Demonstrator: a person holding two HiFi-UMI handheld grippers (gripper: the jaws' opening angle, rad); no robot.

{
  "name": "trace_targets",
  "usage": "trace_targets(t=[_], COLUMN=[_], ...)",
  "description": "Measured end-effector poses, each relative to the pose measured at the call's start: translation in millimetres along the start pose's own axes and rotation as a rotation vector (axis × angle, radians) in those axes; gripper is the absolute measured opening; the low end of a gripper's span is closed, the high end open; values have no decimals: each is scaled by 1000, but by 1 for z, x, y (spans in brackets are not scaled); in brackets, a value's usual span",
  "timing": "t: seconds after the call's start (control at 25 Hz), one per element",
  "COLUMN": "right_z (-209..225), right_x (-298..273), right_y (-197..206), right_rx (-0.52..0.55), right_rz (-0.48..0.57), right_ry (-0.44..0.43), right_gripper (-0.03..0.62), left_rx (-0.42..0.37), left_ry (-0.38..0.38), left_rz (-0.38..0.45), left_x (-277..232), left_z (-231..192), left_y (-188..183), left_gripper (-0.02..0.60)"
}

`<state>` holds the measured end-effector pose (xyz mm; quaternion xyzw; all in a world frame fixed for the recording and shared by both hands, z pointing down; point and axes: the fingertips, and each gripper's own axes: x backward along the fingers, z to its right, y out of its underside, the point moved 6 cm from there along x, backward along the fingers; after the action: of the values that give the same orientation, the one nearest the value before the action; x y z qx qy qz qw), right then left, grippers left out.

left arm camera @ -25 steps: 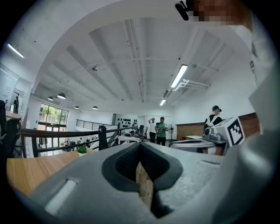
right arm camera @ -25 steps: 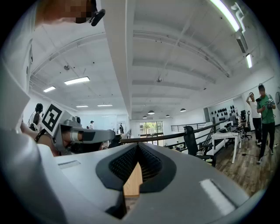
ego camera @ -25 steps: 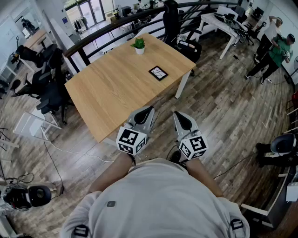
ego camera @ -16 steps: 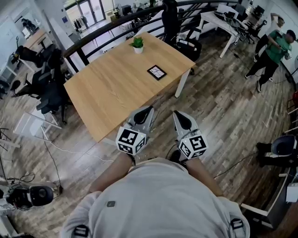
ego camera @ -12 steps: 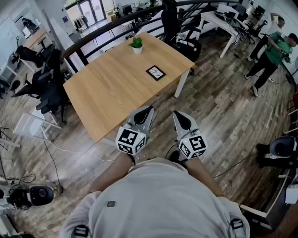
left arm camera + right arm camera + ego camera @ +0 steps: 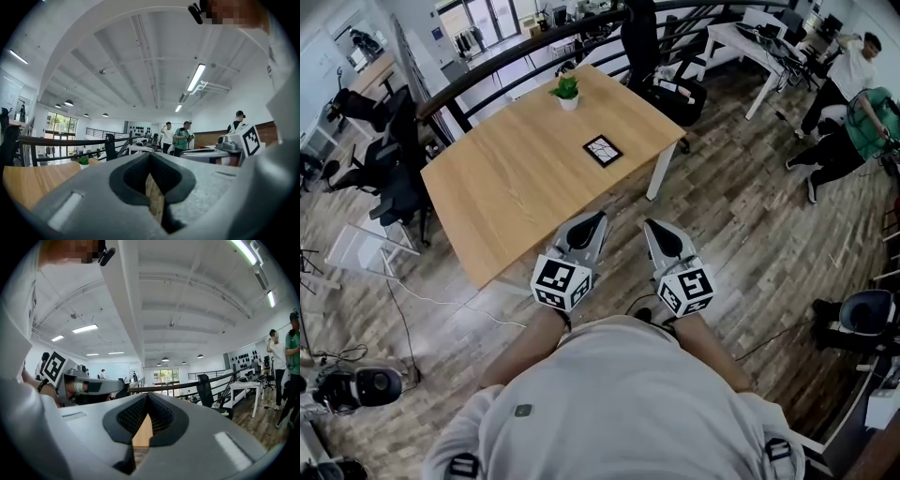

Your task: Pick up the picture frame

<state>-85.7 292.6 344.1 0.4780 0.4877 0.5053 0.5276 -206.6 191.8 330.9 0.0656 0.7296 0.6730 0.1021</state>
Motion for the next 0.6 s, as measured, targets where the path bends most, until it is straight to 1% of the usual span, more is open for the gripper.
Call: trace_targets(t=[0.12,0.36,0.6], right_z=[27,78,113], right_x=[0,9,20], right_y=[0,-2,0], right_rx=[-9,-7,-14], right_rz=[-9,6,0], right_ry=[-4,-12,-36], right_gripper=[9,9,9], left_rx=[2,-1,2], left_ry=[-13,-38,-77], left_rz=[4,10,16], left_x=[-23,-69,-96], left_z=[7,23,36], left_y=[1,1,2], left_gripper=[3,3,3])
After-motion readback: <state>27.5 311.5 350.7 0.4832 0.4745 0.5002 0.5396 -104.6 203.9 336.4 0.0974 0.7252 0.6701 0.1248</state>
